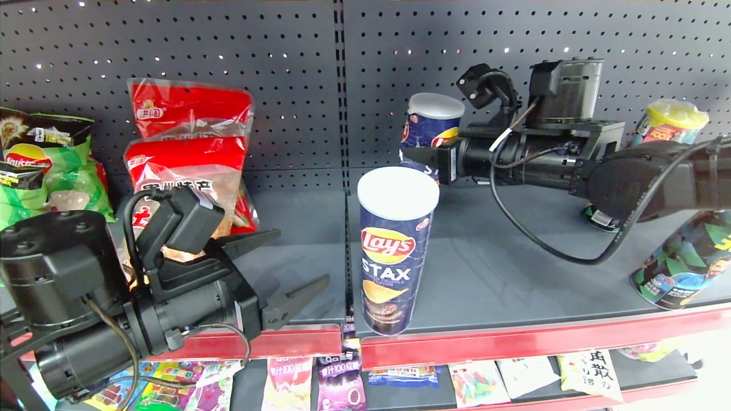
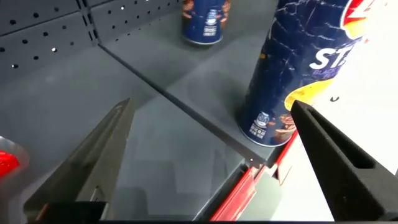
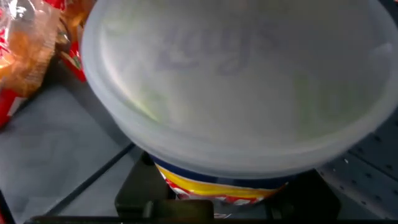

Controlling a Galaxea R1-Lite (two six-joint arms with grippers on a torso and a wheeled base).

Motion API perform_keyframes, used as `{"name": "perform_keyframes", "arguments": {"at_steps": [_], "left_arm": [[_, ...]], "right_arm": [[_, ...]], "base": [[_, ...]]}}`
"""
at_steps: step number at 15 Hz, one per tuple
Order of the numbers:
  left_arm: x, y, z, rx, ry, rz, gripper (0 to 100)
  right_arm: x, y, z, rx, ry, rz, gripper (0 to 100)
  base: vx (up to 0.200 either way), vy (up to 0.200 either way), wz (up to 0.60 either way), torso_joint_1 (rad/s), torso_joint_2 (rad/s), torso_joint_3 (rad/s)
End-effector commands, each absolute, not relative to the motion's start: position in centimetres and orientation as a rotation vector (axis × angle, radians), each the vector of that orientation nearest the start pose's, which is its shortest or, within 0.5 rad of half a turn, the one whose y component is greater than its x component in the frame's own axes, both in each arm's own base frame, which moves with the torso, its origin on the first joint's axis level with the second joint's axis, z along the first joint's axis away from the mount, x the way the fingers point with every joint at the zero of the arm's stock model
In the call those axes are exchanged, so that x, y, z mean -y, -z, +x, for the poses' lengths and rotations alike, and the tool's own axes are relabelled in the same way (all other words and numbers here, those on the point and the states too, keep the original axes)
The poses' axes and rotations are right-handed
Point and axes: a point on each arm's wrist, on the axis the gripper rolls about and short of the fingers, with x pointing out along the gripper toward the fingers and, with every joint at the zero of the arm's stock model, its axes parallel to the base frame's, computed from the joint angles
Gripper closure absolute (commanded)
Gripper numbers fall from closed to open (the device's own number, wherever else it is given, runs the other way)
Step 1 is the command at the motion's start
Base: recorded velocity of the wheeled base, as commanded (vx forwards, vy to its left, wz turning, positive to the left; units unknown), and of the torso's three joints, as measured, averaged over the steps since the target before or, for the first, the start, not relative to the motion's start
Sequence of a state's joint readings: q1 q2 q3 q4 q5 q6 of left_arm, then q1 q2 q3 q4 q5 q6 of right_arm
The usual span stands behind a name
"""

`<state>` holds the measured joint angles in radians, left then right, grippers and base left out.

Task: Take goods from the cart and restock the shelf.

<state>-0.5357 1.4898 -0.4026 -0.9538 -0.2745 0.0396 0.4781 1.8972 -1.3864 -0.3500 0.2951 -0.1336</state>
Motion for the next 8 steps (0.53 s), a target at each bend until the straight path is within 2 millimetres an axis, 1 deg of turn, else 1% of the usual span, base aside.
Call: {"name": "perform_keyframes", "arguments": {"at_steps": [1, 5, 8], "left_arm": [[12.1, -16.4, 19.2, -0.130, 0.808, 0.055, 0], [12.1, -16.4, 19.2, -0.128, 0.808, 0.055, 0], [12.1, -16.3, 19.2, -0.132, 0.807, 0.054, 0]], "right_arm": [[-18.8, -24.3, 34.7, -0.119, -0.785, -0.142, 100], [-19.4, -23.5, 35.3, -0.136, -0.793, -0.144, 100], [-19.9, -23.4, 35.7, -0.129, -0.799, -0.144, 100]], "base": [[0.000, 0.000, 0.00, 0.000, 0.00, 0.000], [0.000, 0.000, 0.00, 0.000, 0.00, 0.000], [0.000, 0.000, 0.00, 0.000, 0.00, 0.000]]}}
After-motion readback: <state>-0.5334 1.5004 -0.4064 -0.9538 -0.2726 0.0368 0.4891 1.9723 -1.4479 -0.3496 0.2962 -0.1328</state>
